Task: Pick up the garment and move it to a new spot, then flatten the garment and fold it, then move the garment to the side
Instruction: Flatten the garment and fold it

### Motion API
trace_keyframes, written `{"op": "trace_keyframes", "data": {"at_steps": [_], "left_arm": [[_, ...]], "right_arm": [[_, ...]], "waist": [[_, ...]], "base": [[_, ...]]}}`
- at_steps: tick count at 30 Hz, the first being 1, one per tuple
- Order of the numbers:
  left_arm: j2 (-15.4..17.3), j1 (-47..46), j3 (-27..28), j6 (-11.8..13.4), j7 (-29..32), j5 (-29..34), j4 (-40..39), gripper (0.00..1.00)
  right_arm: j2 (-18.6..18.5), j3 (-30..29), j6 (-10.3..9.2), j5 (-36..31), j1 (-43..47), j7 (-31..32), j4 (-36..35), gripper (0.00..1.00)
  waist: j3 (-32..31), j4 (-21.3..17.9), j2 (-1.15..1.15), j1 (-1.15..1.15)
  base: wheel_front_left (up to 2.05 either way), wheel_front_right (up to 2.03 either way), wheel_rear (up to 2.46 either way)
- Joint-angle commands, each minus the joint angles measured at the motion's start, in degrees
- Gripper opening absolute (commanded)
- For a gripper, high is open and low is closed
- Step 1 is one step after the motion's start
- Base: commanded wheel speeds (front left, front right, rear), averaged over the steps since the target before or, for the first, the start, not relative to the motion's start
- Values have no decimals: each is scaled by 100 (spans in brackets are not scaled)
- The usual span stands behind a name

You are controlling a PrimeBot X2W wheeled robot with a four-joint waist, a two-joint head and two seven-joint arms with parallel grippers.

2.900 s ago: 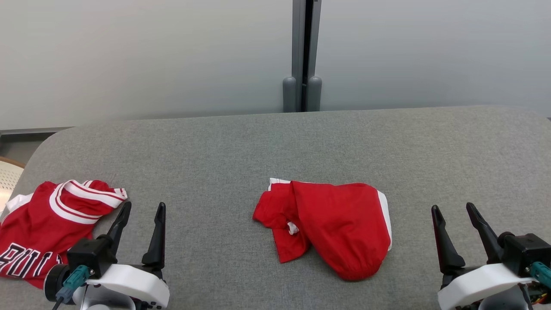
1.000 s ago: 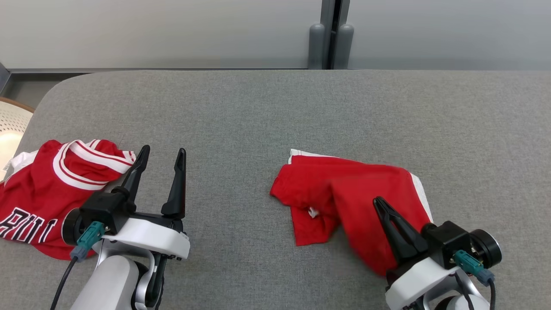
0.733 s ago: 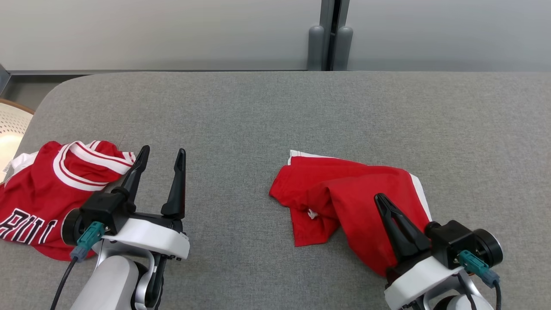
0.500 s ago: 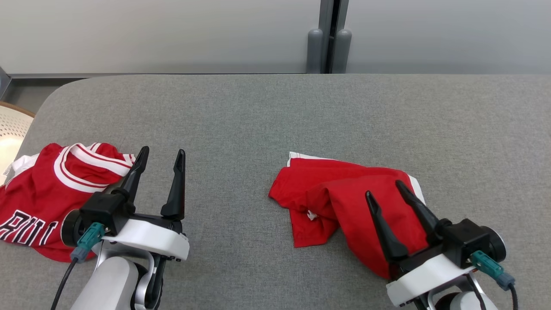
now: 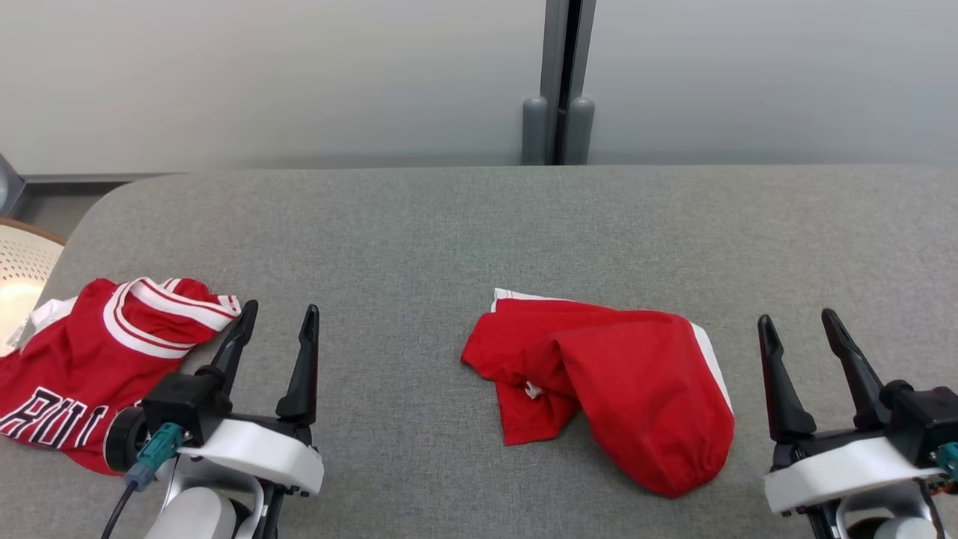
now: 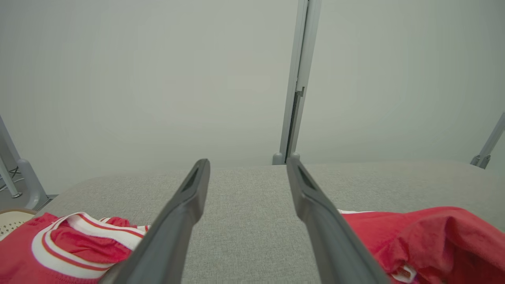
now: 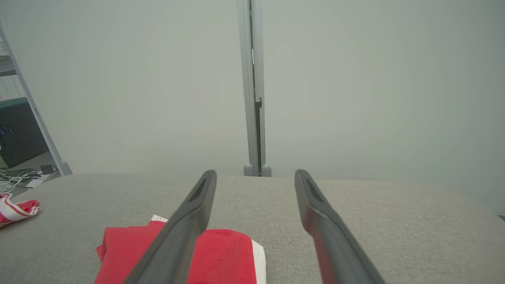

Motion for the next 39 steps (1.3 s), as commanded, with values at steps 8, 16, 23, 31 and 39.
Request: {"op": "trace_keyframes", "data": {"at_steps": [8,16,23,31,39], "left_arm": [[158,310,-49,100,153,-16,-78,100],[225,466,-54,163,223,-49,-168,100],[238,452,-46,209,233,-86,-198,100],[256,434,-62,239,212,-106,-187,100],[267,333,-77,239,188,-131,-154,100]], "right_arm": [[19,-182,-2,121,435,299,-142,100],[21,-189,-2,138,591,387,-193,100],[5,-204,-2,125,603,417,-193,100],[26,-181,-2,103,590,469,-219,100],[-65,280,-2,27,567,601,-116,100]], "waist": [[-318,-49,0,0],[-396,-66,0,0],[-432,-77,0,0],[-445,-77,0,0],[-401,-50,0,0]], "base": [[0,0,0],[0,0,0],[0,0,0],[0,0,0],[0,0,0]]}}
